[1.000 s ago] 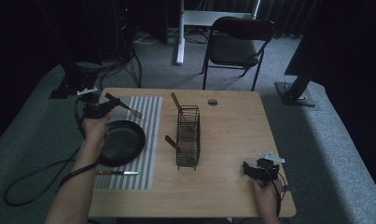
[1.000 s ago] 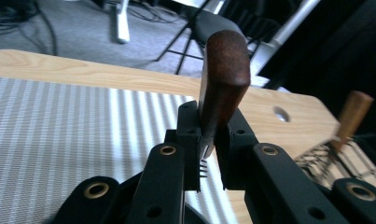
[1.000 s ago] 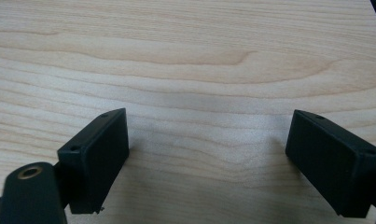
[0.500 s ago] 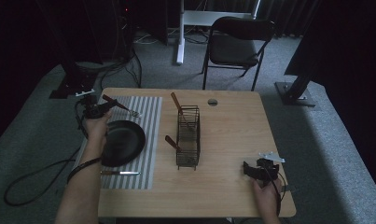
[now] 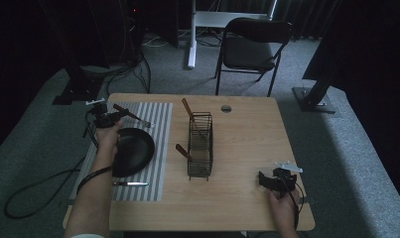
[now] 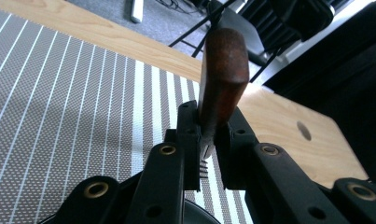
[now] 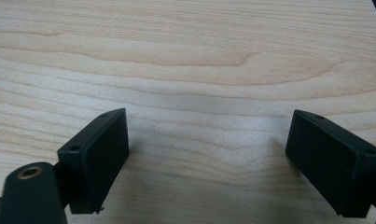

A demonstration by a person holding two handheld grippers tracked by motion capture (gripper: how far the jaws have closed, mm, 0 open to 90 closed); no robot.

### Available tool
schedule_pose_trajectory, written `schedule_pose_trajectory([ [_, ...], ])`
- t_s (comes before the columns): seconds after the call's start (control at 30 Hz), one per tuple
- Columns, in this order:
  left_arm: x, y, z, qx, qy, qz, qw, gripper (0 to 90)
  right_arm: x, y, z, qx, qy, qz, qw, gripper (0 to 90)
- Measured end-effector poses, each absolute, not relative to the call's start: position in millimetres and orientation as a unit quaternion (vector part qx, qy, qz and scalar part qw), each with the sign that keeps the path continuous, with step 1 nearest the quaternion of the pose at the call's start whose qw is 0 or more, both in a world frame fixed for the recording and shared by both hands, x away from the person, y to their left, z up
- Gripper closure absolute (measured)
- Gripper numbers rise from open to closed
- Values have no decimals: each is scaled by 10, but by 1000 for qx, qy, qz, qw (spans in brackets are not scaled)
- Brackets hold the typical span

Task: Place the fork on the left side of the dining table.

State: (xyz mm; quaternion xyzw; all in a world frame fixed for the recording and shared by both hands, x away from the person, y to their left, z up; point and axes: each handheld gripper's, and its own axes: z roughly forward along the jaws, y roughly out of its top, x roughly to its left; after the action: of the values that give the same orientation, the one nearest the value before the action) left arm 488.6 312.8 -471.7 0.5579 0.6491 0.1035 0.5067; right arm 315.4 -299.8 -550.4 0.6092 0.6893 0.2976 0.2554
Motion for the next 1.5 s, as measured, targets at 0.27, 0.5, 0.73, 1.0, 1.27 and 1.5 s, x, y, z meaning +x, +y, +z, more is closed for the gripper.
schedule_pose_trajectory([
  [0.27, 4919, 3154, -4839, 532, 673, 108, 503, 545, 3156, -2997, -5504, 609, 690, 298, 256, 129],
  [0.5, 4932, 3139, -4872, 561, 673, 145, 461, 467, 3157, -2997, -5504, 609, 690, 298, 256, 129],
  [0.73, 4968, 3140, -4968, 574, 681, 155, 427, 466, 3157, -2997, -5504, 609, 690, 298, 256, 129],
  [1.0, 5031, 3053, -5030, 601, 666, 132, 422, 467, 3157, -2997, -5504, 609, 690, 298, 256, 129],
  [1.27, 5028, 3107, -5079, 575, 688, 151, 416, 383, 3157, -2997, -5504, 609, 690, 298, 256, 129],
  [1.5, 5021, 3125, -5086, 585, 694, 165, 386, 382, 3157, -2997, -5504, 609, 690, 298, 256, 129],
])
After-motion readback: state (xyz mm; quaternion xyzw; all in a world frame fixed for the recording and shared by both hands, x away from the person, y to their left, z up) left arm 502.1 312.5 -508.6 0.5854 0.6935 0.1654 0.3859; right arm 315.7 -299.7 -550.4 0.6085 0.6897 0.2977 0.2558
